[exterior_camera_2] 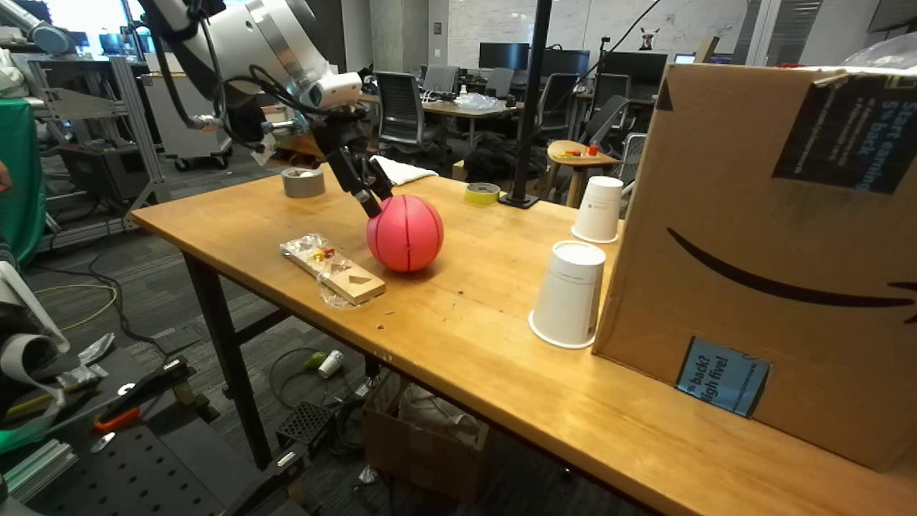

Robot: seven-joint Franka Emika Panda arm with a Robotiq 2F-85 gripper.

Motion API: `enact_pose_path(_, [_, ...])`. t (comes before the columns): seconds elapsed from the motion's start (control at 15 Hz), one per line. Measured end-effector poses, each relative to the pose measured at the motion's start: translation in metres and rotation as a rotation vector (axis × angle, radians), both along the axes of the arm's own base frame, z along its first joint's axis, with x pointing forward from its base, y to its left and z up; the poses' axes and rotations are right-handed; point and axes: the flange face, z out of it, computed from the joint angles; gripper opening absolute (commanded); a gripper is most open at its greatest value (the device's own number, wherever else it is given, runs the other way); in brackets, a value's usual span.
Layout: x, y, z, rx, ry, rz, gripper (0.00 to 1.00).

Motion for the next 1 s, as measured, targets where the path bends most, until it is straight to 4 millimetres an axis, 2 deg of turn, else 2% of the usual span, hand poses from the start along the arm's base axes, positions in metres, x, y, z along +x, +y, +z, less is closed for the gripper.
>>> enact_pose_path(0.2, [0.026,-0.030,-0.004,-0.026,-0.043,0.014,1.00])
enact_pose_path(0.4, [0.067,-0.059,0.006,-0.072,-0.126,0.061,1.00])
enact_pose_path(0.6, [0.108,-0.068,0.019,-0.132,-0.227,0.169,1.00])
enact_pose_path(0.67, [0.115,-0.065,0.021,-0.142,-0.254,0.205,1.00])
enact_pose_path(0.8, [0.115,-0.048,0.018,-0.113,-0.287,0.257,1.00])
enact_pose_path(0.93, [0.097,-0.014,0.002,-0.048,-0.272,0.323,1.00])
enact_pose_path(1.0, [0.082,0.008,-0.009,-0.009,-0.252,0.359,1.00])
